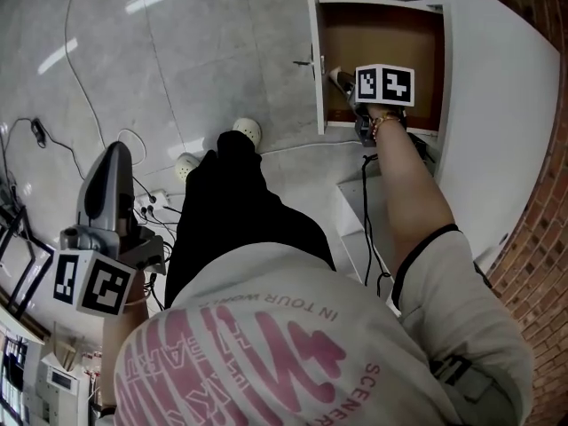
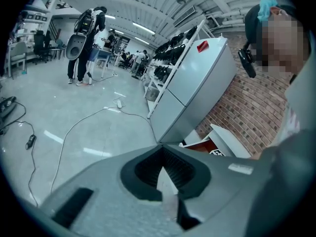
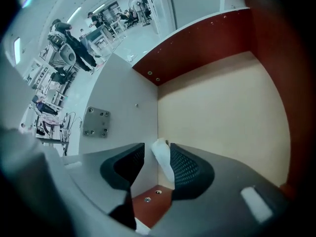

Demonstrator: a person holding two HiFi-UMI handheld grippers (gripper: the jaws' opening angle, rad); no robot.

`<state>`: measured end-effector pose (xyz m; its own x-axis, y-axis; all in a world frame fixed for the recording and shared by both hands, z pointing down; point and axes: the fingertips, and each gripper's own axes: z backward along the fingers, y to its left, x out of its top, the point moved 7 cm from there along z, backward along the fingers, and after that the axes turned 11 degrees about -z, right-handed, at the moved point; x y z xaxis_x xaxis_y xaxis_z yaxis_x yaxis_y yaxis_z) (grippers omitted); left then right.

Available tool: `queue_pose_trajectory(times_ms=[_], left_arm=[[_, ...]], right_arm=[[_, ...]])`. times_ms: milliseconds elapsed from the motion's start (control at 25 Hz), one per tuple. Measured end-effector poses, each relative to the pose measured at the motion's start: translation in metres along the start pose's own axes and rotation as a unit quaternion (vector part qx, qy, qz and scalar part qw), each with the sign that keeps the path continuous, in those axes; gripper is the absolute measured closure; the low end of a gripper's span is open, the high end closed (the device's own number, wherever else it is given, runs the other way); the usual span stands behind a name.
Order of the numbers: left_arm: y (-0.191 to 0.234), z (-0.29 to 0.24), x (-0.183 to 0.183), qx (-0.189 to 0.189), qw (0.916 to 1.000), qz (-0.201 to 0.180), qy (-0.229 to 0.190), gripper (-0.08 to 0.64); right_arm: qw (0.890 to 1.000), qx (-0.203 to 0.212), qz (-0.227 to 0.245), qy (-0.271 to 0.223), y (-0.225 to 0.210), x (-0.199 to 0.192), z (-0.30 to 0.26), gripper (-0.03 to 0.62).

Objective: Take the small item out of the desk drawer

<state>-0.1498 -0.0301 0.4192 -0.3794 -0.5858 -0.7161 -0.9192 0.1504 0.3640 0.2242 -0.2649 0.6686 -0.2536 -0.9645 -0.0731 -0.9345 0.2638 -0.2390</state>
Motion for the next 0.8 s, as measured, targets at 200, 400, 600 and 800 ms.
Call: queue_pose_trajectory(times_ms=[200, 400, 600, 800], left_arm=[[-0.001, -0.002, -0.003, 0.0, 1.0, 0.001, 0.007, 0.557], [0.002, -0.004, -0.007, 0.004, 0.9999, 0.003, 0.012, 0.557], [0.003, -0.006, -0.011, 0.006, 0.9998, 0.009, 0.015, 0.557], [0.005, -0.011, -0.015, 0.005, 0.9997, 0.012, 0.02, 0.557]], right_arm=[[0.999, -0.006, 0.022, 0.026, 0.0, 0.0, -0.011, 0.411], [0.998, -0.011, 0.039, 0.049, -0.003, 0.001, -0.022, 0.403], [0.996, -0.021, 0.053, 0.073, -0.006, -0.001, -0.028, 0.399], [0.993, -0.03, 0.067, 0.094, -0.009, -0.005, -0.036, 0.396]])
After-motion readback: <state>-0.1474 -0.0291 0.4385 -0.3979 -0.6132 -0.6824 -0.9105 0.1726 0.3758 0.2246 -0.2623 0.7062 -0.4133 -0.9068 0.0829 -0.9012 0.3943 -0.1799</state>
